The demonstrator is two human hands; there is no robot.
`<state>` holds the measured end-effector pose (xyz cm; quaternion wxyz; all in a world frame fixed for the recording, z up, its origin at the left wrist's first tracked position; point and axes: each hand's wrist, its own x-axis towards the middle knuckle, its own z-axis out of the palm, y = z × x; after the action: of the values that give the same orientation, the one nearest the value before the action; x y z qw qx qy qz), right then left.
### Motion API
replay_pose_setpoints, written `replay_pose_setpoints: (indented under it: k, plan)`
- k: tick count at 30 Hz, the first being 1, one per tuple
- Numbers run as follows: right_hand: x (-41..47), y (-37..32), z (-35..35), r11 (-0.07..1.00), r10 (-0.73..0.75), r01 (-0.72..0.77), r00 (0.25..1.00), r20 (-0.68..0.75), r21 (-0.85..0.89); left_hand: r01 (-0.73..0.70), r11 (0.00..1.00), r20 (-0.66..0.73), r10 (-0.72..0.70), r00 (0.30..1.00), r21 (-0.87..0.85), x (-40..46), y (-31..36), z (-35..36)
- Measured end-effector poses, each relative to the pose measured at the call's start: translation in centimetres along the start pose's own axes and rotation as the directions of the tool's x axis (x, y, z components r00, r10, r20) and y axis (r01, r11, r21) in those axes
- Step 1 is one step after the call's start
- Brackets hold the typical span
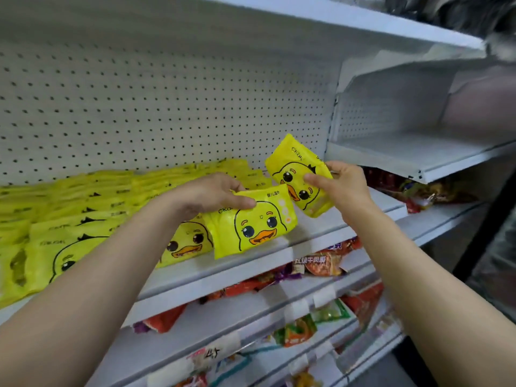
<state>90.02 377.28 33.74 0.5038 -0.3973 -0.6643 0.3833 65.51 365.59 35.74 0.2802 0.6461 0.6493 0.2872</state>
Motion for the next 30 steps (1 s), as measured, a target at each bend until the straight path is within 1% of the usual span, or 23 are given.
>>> replay_pose_setpoints:
  k: [3, 7, 10, 13, 16, 19, 24, 27, 30]
  plan:
    - [3.2, 1.8, -0.6, 1.000, -0.001, 0.001, 1.000, 0.003, 0.030, 0.031, 1.000, 0.012, -0.031, 0.999, -0.002, 3.3, 0.4, 0.4]
    - [7.4, 4.0, -1.6, 0.997, 0.012, -0.013, 1.000, 0.018, 0.075, 0.080, 0.997, 0.061, -0.080, 0.995, 0.002, 6.7, 1.4, 1.0]
    - [10.9, 5.2, -2.0, 0.996, 0.000, -0.005, 0.998, 0.060, 0.088, 0.113, 0.993, 0.005, -0.113, 0.994, 0.039, 9.5, 2.2, 1.6]
    - [14.2, 6.0, -2.7, 0.994, -0.039, 0.025, 0.991, 0.132, 0.104, 0.149, 0.987, -0.037, -0.147, 0.989, 0.068, 12.3, 2.8, 2.1]
    - [17.4, 7.1, -4.1, 0.990, -0.106, 0.085, 0.974, 0.202, 0.110, 0.185, 0.980, -0.071, -0.180, 0.981, 0.077, 15.5, 3.6, 2.7]
    - [20.6, 8.4, -5.9, 0.985, -0.168, 0.150, 0.957, 0.239, 0.090, 0.203, 0.978, -0.093, -0.197, 0.976, 0.056, 18.7, 4.8, 3.5]
    - [25.1, 10.6, -8.3, 0.974, -0.225, 0.205, 0.935, 0.274, 0.099, 0.289, 0.955, -0.144, -0.277, 0.950, 0.068, 23.4, 5.9, 4.8]
    - [26.5, 11.4, -8.7, 0.969, -0.245, 0.223, 0.916, 0.318, 0.106, 0.340, 0.937, -0.210, -0.318, 0.925, 0.079, 25.4, 5.8, 5.3]
    - [27.4, 12.1, -8.4, 0.965, -0.257, 0.225, 0.901, 0.349, 0.132, 0.387, 0.919, -0.241, -0.359, 0.902, 0.080, 26.8, 5.4, 5.3]
